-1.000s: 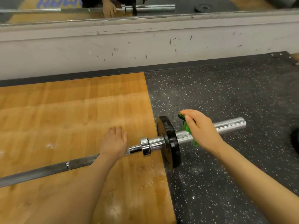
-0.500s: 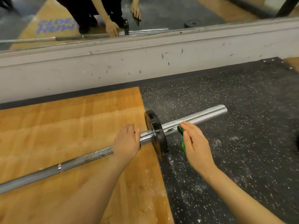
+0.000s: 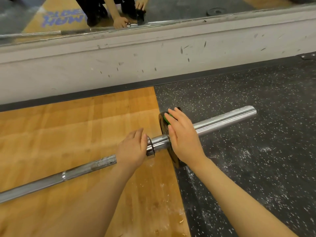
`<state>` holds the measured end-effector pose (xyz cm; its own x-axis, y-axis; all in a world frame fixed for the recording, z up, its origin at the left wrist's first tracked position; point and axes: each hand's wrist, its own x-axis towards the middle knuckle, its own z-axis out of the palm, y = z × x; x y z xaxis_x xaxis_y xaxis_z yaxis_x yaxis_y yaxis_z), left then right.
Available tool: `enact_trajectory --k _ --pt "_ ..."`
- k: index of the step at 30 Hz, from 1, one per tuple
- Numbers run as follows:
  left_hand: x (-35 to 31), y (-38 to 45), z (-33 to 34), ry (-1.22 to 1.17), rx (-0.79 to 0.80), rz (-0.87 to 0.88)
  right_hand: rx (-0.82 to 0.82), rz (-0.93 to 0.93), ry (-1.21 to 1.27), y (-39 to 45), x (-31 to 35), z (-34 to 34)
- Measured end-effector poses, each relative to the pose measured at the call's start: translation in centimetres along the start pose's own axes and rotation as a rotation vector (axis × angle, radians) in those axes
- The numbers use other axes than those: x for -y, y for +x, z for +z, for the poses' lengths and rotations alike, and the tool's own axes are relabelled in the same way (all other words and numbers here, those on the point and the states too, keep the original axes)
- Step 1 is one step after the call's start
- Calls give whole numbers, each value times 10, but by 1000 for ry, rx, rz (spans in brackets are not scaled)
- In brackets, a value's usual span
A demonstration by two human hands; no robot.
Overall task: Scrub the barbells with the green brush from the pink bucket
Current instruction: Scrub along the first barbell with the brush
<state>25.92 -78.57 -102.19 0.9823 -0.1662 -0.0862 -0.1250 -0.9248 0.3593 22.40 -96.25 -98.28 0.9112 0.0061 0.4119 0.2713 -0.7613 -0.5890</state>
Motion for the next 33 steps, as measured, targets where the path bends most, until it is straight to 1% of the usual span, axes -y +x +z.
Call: enact_trajectory --k 4,7,15,17,21,24,26,28,30,33 --pt "1 2 -3 -26 -5 0 -125 16 10 -42 -9 10" --pt "1 8 -4 -36 2 -11 -164 9 0 -68 -13 23" --pt "1 18 -7 -84 -14 -53 -132 75 9 -32 -5 20" --pt "1 19 -7 -92 -15 -62 -122 90 36 -38 -7 23" --pt "1 19 -6 -86 -9 -68 -74 192 114 -64 -15 22" --pt "1 19 -8 -70 19 -59 -71 177 76 -72 -26 9" --pt "-2 19 -11 -71 19 -54 -93 232 83 -69 -36 -5" --pt "-11 19 -16 -122 -18 -45 -127 292 81 -62 -47 -20" --pt "-30 22 -24 -230 -75 -19 -149 304 57 -52 -58 -34" --pt "-67 31 -38 -364 -125 55 -114 293 17 -35 -70 -48"
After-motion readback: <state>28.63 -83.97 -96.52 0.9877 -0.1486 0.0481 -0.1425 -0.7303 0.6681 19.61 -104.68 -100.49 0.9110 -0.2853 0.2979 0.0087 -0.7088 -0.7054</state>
